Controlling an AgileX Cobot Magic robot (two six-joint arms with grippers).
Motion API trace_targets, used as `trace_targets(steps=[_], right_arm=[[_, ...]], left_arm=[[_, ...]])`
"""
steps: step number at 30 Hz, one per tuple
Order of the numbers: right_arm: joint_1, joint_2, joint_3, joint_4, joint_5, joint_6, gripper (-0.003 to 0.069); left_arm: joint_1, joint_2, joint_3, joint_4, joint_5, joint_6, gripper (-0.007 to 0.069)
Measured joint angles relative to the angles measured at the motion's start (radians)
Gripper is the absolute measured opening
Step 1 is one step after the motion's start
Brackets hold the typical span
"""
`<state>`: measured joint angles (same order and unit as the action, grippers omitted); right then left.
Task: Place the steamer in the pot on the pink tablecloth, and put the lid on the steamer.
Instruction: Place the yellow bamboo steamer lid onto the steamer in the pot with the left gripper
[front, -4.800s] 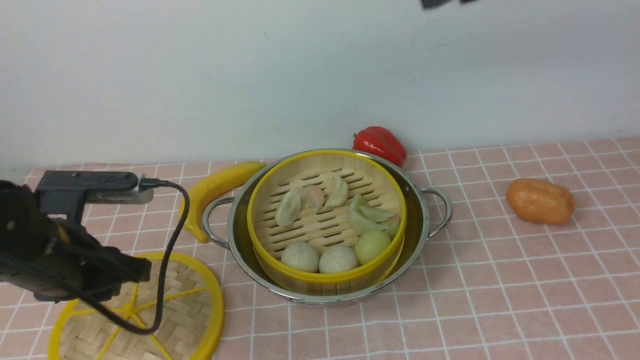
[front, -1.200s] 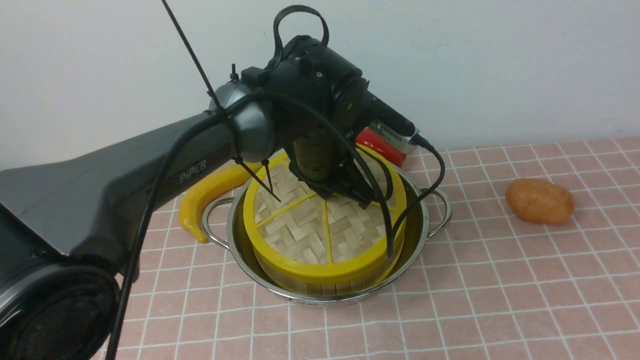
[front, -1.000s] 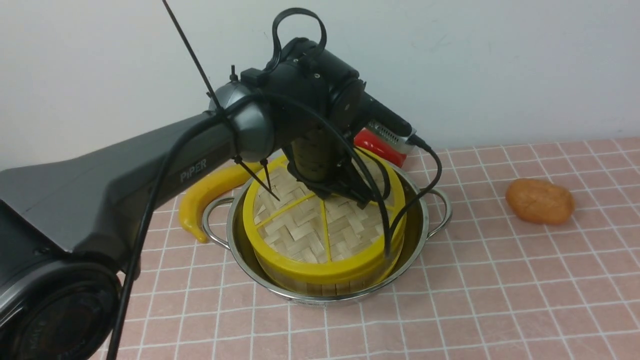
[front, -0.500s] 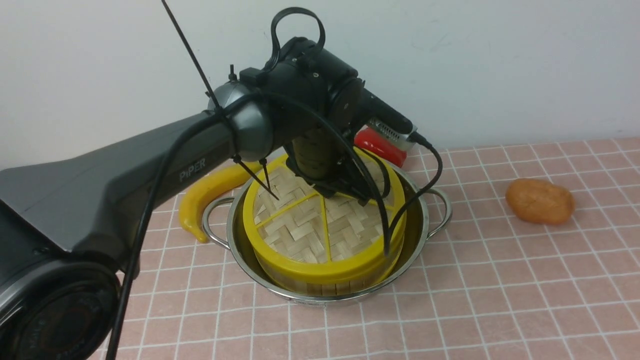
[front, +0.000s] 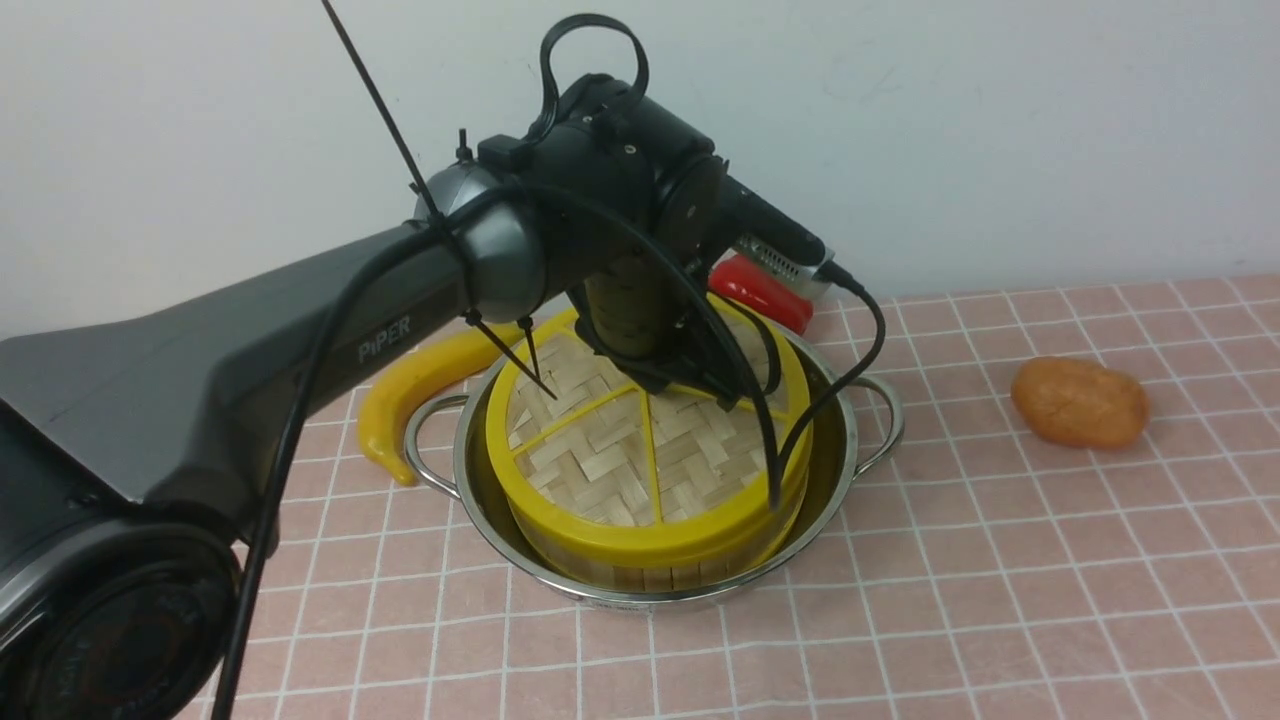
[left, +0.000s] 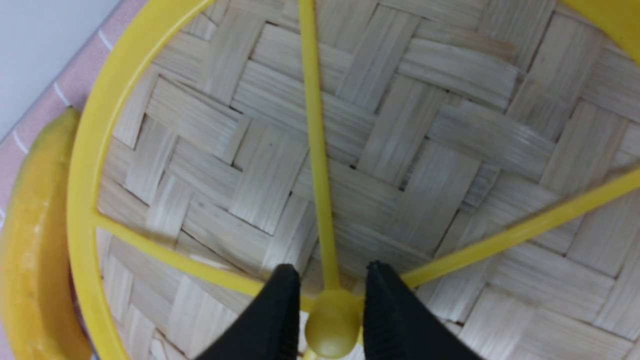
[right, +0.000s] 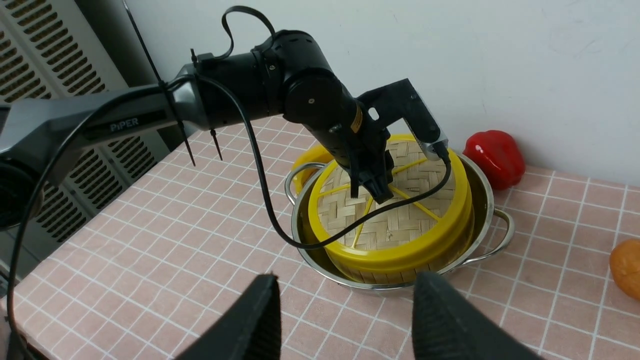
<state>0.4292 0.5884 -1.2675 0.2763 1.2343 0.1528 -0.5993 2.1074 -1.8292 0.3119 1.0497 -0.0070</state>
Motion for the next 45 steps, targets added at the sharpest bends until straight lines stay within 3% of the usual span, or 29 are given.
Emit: trace_targets(steps=[31,37,45], right_arm=[[0.000,0.000,0.000,0.003,0.000,-0.001,0.0365],[0.000,0.000,0.000,0.003,0.000,-0.001,0.0365],[0.000,0.000,0.000,0.003,0.000,-0.001,0.0365]], left_arm=[[0.005,0.000,0.000,-0.036,-0.012,-0.001,0.0177],[0.005,0.000,0.000,-0.036,-0.012,-0.001,0.0124],[0.005,0.000,0.000,-0.035,-0.012,-0.001,0.0124]])
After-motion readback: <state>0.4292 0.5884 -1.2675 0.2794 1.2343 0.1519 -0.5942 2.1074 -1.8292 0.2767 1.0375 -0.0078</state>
